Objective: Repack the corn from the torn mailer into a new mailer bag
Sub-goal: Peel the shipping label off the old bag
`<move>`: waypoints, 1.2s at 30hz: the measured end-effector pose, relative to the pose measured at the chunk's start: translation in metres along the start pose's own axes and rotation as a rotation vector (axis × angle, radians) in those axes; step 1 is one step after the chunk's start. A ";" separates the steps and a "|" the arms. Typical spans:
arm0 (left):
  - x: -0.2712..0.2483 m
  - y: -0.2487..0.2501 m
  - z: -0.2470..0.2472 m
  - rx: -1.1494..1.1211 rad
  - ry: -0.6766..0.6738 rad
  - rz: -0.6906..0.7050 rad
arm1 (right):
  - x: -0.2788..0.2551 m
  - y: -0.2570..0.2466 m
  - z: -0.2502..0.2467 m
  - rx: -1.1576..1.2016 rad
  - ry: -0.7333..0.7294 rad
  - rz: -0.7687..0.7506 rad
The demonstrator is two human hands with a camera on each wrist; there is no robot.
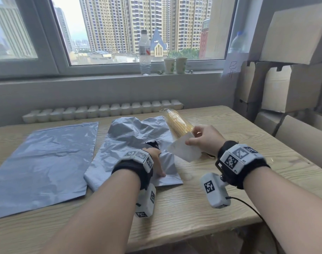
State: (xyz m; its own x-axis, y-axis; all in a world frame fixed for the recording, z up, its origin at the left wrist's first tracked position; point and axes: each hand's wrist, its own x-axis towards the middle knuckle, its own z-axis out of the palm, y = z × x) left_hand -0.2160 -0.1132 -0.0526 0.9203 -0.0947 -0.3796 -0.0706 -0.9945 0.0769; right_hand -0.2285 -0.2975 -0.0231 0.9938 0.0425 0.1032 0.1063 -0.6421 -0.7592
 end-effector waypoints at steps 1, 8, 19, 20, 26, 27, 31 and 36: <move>0.001 -0.001 -0.002 0.014 0.000 -0.005 | 0.000 0.000 -0.001 0.014 0.024 -0.010; 0.008 -0.009 -0.010 -0.034 -0.040 -0.044 | -0.009 -0.003 -0.008 -0.312 -0.019 -0.154; 0.004 -0.008 -0.006 -0.134 -0.043 0.030 | -0.023 0.004 0.026 -0.620 -0.389 -0.198; 0.004 -0.008 -0.006 -0.140 -0.043 0.031 | -0.022 0.005 0.027 -0.621 -0.391 -0.198; 0.002 -0.011 -0.004 -0.171 -0.022 0.038 | -0.022 0.007 0.024 -0.621 -0.417 -0.165; 0.001 -0.011 -0.003 -0.177 -0.009 0.046 | -0.022 0.007 0.025 -0.605 -0.415 -0.157; -0.004 -0.014 -0.006 -0.282 0.108 0.082 | -0.018 0.001 0.023 -0.534 -0.349 -0.158; -0.015 -0.038 -0.024 -0.280 0.206 0.078 | -0.008 -0.033 0.025 -0.501 -0.164 -0.228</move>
State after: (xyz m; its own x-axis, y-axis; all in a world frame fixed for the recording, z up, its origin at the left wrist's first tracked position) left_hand -0.2178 -0.0725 -0.0280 0.9765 -0.1311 -0.1712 -0.0621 -0.9312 0.3591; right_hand -0.2388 -0.2576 -0.0145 0.9442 0.3147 0.0975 0.3290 -0.8855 -0.3281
